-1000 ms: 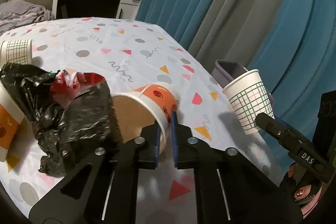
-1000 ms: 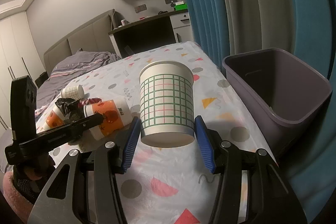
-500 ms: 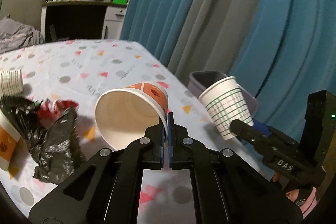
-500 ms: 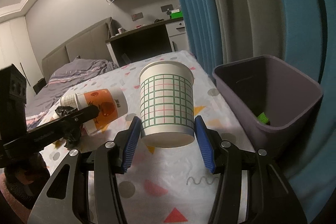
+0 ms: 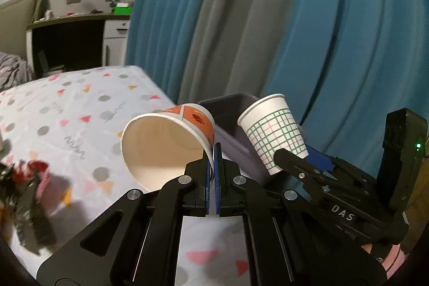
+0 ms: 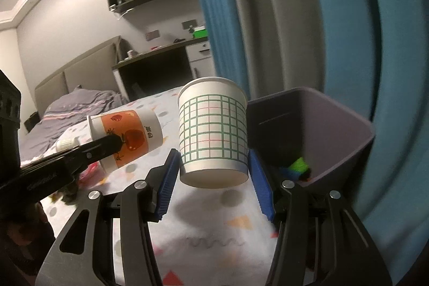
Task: Collect trash
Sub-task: 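Carry both paper cups over the grey bin with both tools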
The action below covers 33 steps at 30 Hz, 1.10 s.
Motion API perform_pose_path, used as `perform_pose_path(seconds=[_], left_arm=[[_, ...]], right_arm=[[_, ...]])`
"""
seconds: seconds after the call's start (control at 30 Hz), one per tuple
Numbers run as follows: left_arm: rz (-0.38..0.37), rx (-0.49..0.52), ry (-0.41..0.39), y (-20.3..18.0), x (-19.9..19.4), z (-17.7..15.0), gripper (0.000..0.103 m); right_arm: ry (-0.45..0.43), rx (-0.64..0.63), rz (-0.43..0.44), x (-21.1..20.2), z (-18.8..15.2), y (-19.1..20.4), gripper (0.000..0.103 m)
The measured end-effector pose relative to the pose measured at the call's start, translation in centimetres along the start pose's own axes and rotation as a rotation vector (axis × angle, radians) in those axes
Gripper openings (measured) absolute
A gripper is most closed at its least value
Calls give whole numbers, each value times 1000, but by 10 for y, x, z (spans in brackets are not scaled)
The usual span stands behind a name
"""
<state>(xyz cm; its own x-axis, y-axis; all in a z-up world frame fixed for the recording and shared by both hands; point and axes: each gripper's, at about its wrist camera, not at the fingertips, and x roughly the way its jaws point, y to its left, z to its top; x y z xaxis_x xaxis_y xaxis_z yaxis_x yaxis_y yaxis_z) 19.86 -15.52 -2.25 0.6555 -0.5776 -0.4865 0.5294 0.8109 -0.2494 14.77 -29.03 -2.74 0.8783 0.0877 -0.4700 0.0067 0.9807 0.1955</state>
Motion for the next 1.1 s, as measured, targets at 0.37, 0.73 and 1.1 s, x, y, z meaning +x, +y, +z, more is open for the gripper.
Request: perform_pose_path(seconds=[0.37, 0.73, 1.1], left_arm=[[-81, 73, 40, -47, 66, 22, 1], [-146, 55, 112, -65, 129, 29, 2], [-161, 69, 190, -81, 166, 25, 2]], right_arm=[[-33, 25, -108, 2, 14, -49, 52], [-24, 53, -180, 17, 18, -85, 52], [-7, 70, -221, 24, 17, -97, 52]])
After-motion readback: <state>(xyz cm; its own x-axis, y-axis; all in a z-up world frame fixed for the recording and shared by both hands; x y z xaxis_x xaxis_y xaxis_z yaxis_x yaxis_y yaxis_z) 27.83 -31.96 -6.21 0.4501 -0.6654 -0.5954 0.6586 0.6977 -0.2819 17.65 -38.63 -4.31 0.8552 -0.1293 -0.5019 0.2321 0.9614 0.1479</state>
